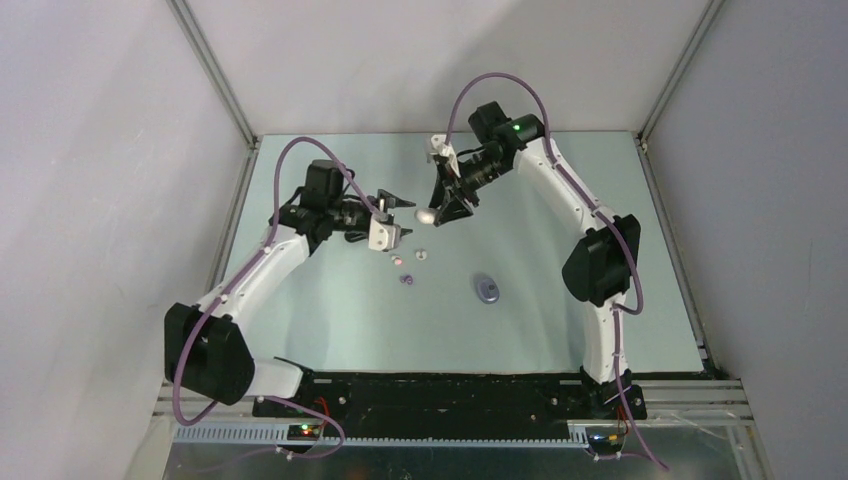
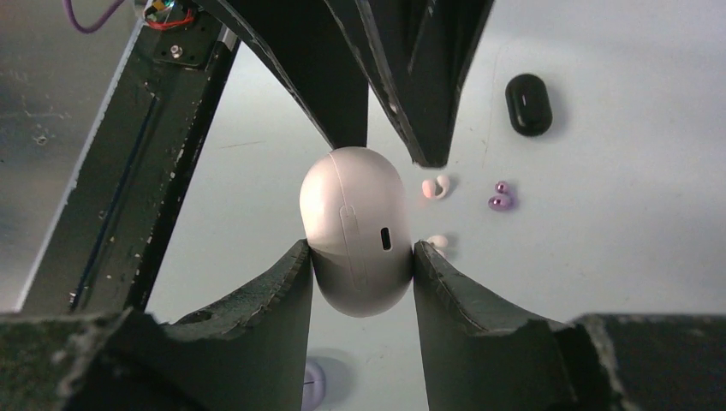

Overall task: Insert the wireless bluetooth earbuds into the charging case
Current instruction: Pass from the right arm to the left

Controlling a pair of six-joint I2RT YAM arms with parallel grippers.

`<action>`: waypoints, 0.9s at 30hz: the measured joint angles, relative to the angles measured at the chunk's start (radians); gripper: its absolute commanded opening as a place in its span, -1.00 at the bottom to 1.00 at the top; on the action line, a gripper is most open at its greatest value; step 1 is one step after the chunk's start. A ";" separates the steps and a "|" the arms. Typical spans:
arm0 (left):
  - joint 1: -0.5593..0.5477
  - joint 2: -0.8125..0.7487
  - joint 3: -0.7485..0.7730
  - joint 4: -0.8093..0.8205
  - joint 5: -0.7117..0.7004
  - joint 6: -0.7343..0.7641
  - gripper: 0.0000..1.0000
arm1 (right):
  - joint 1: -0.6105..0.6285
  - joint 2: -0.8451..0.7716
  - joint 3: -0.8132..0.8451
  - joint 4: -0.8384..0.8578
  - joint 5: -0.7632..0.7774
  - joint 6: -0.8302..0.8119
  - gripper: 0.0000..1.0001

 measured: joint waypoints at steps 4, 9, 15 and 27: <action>-0.006 0.000 0.000 -0.006 0.021 0.068 0.17 | 0.024 -0.014 0.000 0.000 0.013 -0.053 -0.49; -0.014 0.000 0.000 -0.008 0.032 0.135 0.06 | 0.043 -0.014 -0.002 -0.001 0.035 -0.103 -0.49; -0.023 0.000 -0.018 0.043 0.043 0.185 -0.07 | 0.050 -0.014 -0.002 -0.002 0.047 -0.135 -0.49; -0.023 0.042 0.000 -0.034 0.071 0.408 -0.19 | 0.055 -0.014 -0.002 -0.012 0.049 -0.167 -0.50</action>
